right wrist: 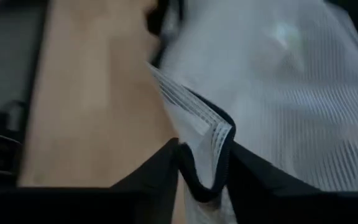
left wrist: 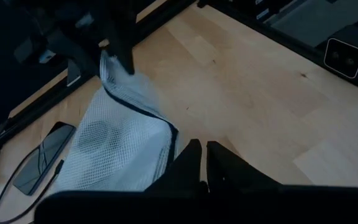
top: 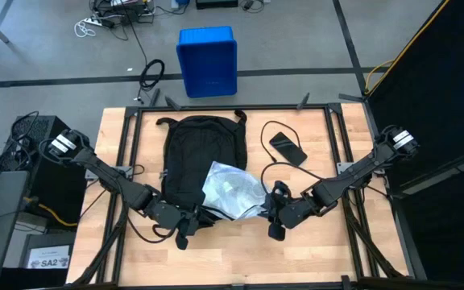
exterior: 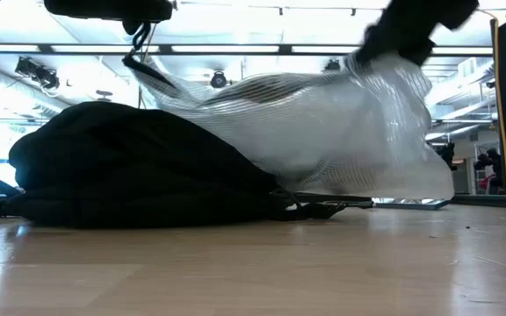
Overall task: Unpack backpack
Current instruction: Open the zip bag
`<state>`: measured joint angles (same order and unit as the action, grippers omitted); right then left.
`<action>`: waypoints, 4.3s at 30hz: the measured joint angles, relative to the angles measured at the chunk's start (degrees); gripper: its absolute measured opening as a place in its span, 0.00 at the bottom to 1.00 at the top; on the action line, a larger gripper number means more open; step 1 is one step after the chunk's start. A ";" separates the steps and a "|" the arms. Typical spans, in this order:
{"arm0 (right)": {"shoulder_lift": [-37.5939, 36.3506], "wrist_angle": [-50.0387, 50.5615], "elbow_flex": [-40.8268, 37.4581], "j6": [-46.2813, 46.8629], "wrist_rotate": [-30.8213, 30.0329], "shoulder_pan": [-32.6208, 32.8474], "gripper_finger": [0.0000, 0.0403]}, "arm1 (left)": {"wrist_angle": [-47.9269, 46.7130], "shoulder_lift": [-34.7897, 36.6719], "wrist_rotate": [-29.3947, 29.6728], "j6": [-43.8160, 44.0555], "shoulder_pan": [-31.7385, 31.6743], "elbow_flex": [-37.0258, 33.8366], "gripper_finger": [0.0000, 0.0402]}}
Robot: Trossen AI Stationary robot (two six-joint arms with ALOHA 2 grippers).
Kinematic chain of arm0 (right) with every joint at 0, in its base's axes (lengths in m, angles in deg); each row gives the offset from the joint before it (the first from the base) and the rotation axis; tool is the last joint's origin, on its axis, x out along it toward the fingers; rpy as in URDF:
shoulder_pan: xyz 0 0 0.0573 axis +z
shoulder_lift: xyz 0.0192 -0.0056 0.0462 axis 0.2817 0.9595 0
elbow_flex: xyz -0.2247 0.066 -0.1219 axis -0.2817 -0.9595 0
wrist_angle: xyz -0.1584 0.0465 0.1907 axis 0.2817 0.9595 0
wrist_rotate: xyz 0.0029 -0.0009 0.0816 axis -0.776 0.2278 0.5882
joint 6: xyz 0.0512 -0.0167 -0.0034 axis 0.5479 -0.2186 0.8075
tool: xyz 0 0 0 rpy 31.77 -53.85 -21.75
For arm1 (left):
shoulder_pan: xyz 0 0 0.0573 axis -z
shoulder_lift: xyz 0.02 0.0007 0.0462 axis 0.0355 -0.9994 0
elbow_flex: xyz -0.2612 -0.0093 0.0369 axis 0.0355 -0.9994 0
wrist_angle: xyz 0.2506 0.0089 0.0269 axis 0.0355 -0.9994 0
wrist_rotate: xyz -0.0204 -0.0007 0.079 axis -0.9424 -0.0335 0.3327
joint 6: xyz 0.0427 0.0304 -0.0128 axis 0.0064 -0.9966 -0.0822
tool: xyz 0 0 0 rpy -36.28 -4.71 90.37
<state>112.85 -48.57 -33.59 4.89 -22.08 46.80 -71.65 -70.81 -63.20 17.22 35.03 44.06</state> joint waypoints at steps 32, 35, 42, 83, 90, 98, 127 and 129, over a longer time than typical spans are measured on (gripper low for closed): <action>23.37 -52.08 3.85 -28.84 2.99 -8.61 0.54 | 8.53 -0.02 3.25 -0.68 -0.85 -0.02 0.00; 23.15 -53.77 3.87 -31.02 3.14 -8.59 0.52 | 9.61 -0.04 3.23 -0.85 -1.32 -0.02 0.00; 23.15 -53.51 3.87 -31.07 6.03 -8.40 0.49 | 12.99 -0.04 3.65 -0.77 -3.41 -0.02 0.00; 31.47 -71.73 4.87 -32.18 8.14 -11.81 0.39 | 22.56 -5.86 3.54 -4.63 -5.99 0.00 0.00; 31.47 -70.45 5.03 -35.05 10.73 -11.86 0.26 | 22.62 -5.86 3.41 -4.63 -5.49 -0.02 0.00; 31.45 -71.21 4.92 -36.88 10.07 -9.59 0.03 | 23.67 -5.92 3.21 -4.25 -4.97 -0.02 0.03; 31.34 -72.29 4.87 -37.69 10.42 -8.02 0.00 | 8.06 15.65 12.65 -7.89 5.39 -11.99 0.48; 31.34 -72.81 4.87 -38.17 10.40 -8.04 0.00 | 11.03 16.77 9.87 -6.72 4.18 -14.80 0.47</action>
<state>144.19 -121.38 -28.72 -33.28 -11.68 38.75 -60.62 -54.04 -53.33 10.49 39.21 29.26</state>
